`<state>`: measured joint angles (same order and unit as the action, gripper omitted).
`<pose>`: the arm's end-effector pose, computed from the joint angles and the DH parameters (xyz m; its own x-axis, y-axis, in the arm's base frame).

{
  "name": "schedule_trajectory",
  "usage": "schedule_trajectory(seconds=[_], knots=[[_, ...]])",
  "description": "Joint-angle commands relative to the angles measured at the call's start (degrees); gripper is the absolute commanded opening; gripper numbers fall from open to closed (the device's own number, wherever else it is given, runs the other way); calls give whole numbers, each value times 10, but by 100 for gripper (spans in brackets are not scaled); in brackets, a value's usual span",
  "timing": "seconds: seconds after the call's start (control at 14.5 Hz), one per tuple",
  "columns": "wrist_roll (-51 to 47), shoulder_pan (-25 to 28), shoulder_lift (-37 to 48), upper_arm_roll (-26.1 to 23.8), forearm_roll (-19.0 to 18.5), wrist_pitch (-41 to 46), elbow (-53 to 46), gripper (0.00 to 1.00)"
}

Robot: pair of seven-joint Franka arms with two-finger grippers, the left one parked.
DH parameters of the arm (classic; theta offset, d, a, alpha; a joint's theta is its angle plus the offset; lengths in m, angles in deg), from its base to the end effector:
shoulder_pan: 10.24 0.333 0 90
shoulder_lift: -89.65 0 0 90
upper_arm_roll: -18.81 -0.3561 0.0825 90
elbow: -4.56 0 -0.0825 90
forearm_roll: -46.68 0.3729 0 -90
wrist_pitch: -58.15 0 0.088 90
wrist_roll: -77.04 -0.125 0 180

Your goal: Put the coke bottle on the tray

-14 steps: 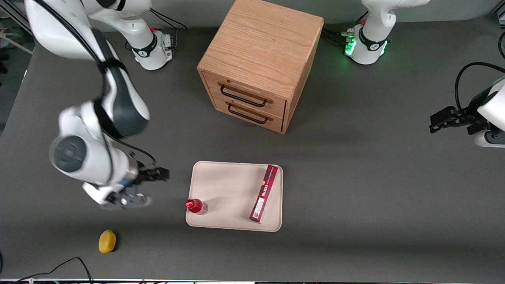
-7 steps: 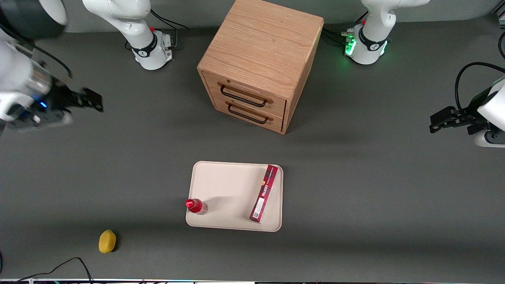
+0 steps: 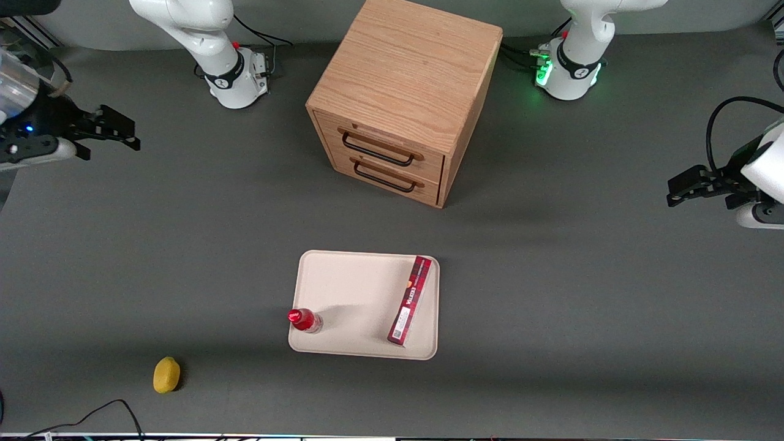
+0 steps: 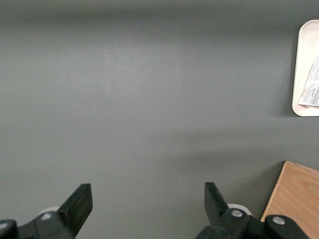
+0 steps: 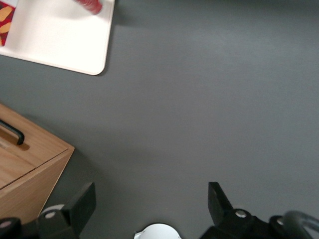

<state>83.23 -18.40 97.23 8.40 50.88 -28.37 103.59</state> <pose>0.4863 0.0351 0.6368 0.9857 0.1473 -0.0822 0.1428 -0.9880 -0.0586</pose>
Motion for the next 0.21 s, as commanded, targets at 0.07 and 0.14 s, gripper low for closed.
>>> schedule_trajectory(seconds=[0.07, 0.14], knots=[[-27, 149, -13, 142, -2, 6, -19, 100], [-27, 148, -13, 142, -2, 6, -19, 100]])
